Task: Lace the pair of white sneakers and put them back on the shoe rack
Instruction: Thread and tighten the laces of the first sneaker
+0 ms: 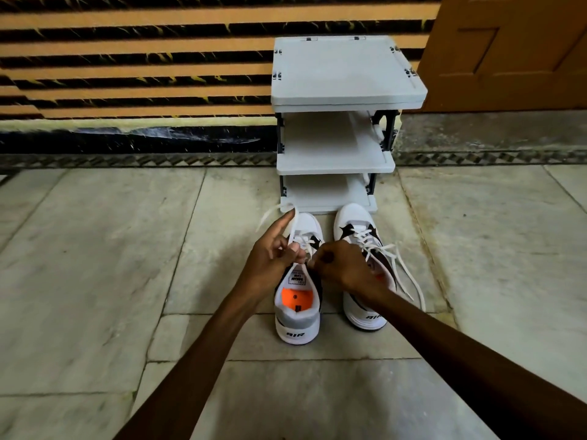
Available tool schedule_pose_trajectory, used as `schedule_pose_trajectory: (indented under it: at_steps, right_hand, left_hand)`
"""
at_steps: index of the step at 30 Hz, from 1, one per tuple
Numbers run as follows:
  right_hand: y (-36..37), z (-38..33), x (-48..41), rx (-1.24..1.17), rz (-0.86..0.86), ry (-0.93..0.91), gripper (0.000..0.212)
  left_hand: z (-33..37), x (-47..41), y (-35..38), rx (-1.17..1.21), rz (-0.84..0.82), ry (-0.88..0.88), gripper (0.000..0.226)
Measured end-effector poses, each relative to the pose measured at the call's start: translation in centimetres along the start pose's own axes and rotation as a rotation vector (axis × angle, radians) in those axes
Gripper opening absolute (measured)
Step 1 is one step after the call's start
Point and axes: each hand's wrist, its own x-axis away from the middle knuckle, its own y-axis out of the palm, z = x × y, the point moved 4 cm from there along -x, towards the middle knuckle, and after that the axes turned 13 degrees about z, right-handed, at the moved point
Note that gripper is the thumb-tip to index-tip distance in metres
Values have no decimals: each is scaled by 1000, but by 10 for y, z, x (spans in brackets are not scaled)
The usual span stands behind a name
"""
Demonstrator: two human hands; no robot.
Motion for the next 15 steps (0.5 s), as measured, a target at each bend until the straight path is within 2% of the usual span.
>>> schedule_pose_trajectory:
  at_steps: [3, 5, 8, 10, 13, 15]
  right_hand:
    - [-5, -2, -3, -82, 56, 0, 11]
    - [-6, -3, -6, -107, 26, 32, 14]
    - [-2, -2, -7, -80, -37, 64, 3]
    - [1, -3, -7, -34, -18, 57, 13]
    - [7, -6, -7, 12, 22, 1, 18]
    - [10, -7, -8, -18, 44, -28, 17]
  left_hand:
    - [4, -4, 4, -5, -9, 59, 51]
    - [3, -10, 3, -123, 75, 53, 45]
    - [-11, -14, -5, -414, 195, -59, 46]
    - [-28, -9, -11, -503, 195, -190, 51]
    - [-45, 2, -14, -414, 180, -321, 42]
    - [-46, 7, -11, -372, 190, -302, 28]
